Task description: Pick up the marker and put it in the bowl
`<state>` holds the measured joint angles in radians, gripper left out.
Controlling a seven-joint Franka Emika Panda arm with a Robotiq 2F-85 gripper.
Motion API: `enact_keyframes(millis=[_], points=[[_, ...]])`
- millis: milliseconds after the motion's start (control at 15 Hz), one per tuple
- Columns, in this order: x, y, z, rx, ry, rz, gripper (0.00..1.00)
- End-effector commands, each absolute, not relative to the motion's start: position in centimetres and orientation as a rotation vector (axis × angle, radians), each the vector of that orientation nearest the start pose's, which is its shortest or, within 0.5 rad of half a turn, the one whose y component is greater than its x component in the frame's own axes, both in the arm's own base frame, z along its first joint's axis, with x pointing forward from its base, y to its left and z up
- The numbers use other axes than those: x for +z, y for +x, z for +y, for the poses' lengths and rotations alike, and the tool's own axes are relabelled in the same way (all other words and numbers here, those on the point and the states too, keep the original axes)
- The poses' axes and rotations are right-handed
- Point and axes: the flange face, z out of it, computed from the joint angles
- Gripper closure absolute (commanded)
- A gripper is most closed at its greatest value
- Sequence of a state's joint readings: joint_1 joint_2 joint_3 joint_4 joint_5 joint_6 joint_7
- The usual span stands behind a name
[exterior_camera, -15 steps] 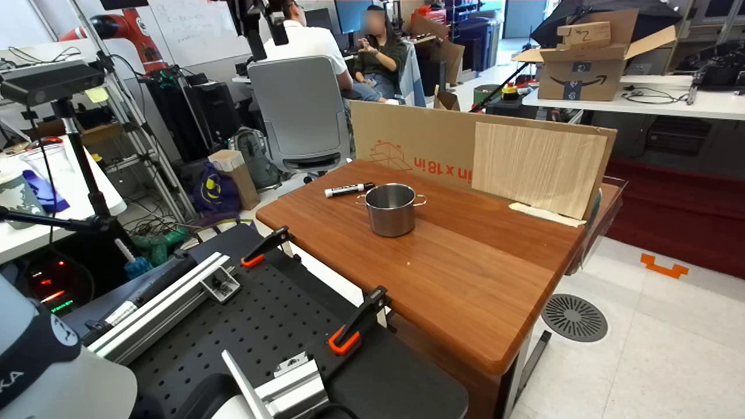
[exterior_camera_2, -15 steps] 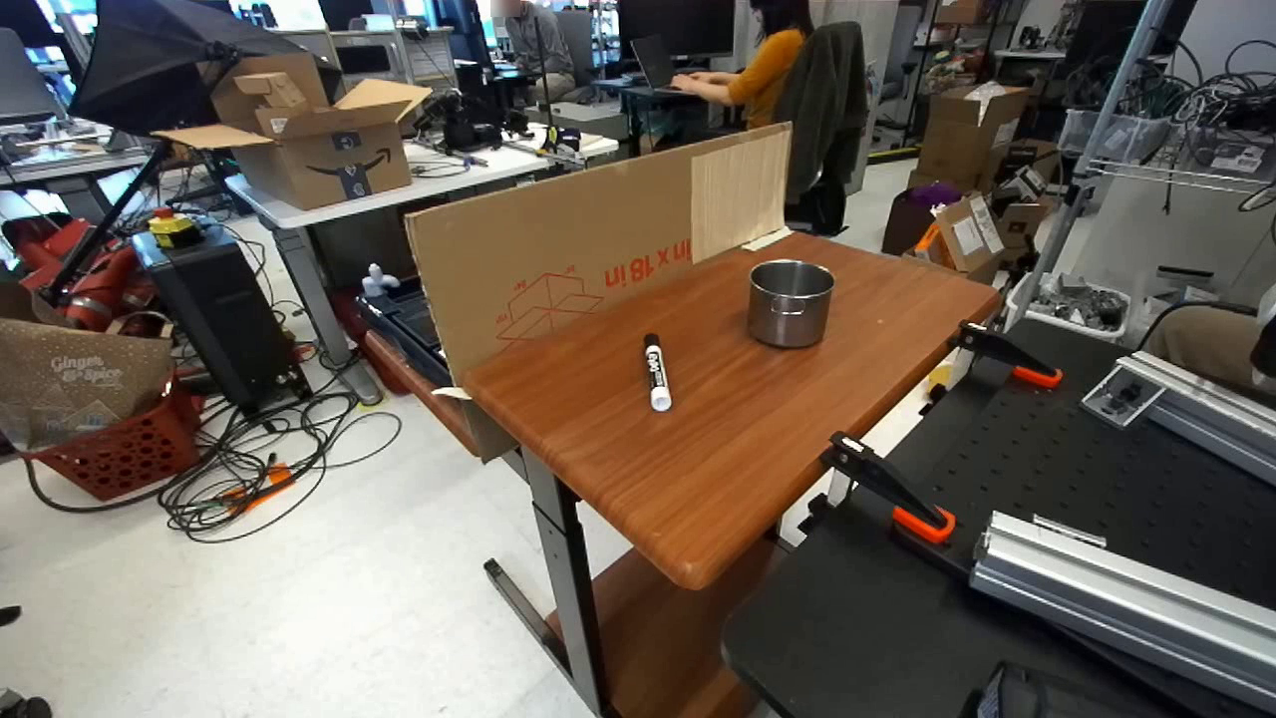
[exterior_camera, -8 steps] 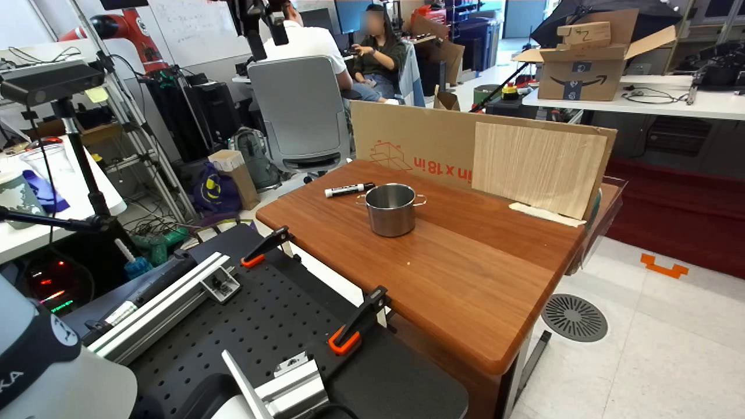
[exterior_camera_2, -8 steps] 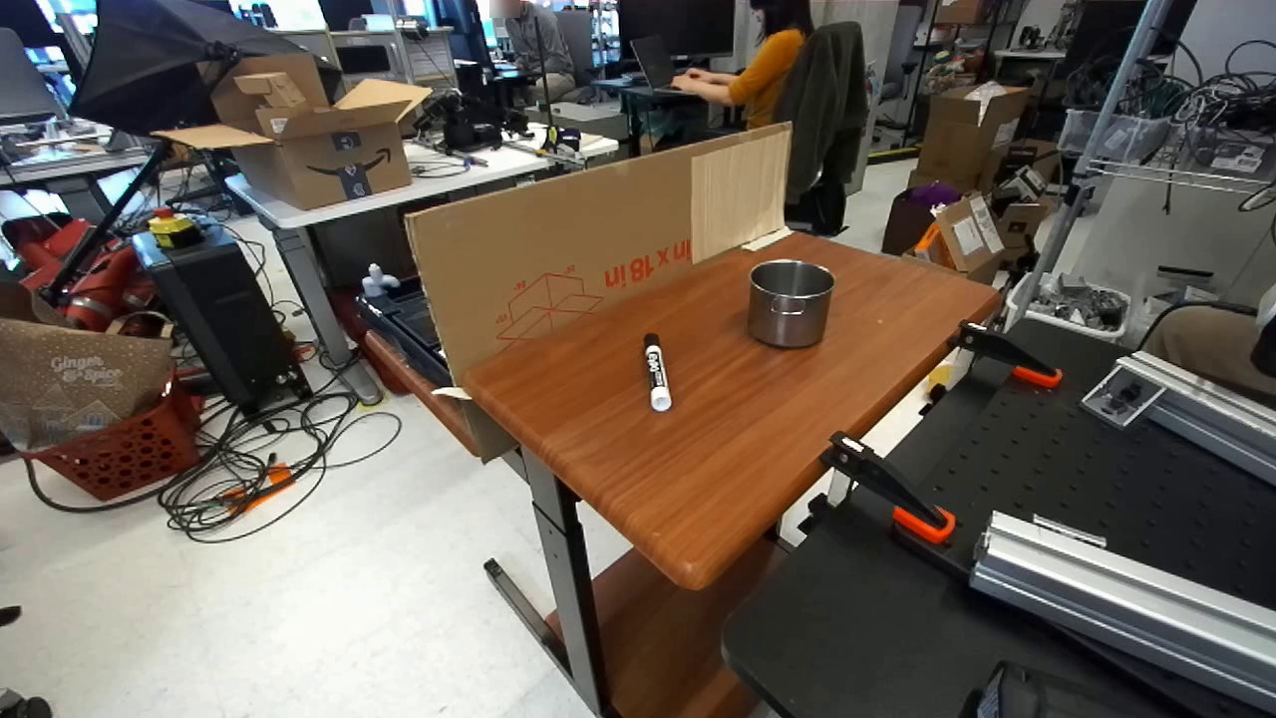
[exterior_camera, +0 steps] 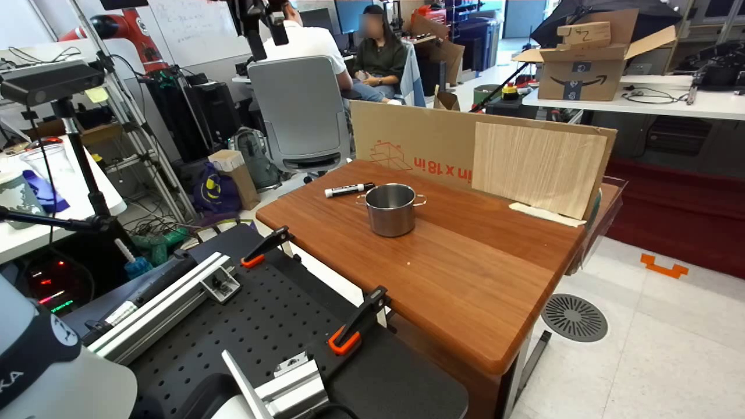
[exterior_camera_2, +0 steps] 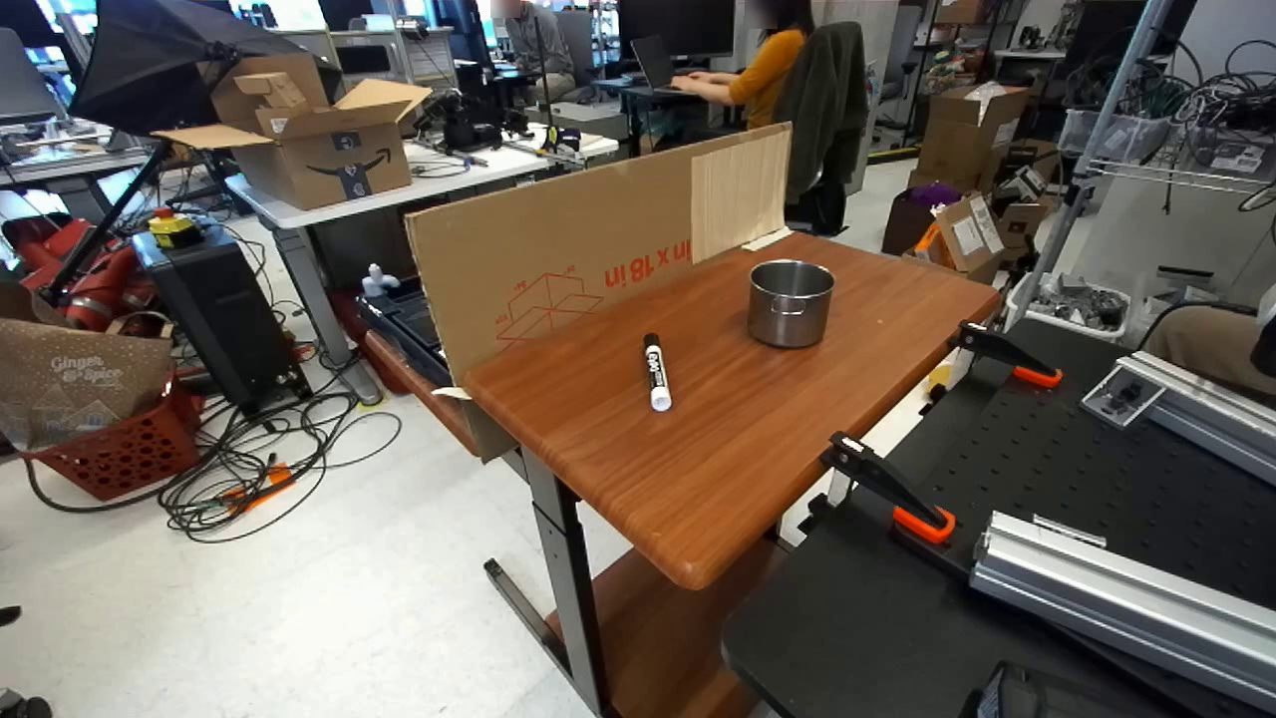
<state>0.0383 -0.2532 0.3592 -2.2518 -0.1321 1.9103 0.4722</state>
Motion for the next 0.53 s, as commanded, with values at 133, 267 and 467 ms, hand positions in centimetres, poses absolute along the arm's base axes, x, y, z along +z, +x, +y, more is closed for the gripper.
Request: enact_keyframes(millis=[133, 267, 467], points=[[45.2, 43.4, 17.8, -0.012, -3.339, 0.135, 0.0], [44.9, 44.1, 17.7, -0.029, -3.305, 0.203, 0.0], [44.0, 45.5, 17.5, -0.045, -3.249, 0.311, 0.0]])
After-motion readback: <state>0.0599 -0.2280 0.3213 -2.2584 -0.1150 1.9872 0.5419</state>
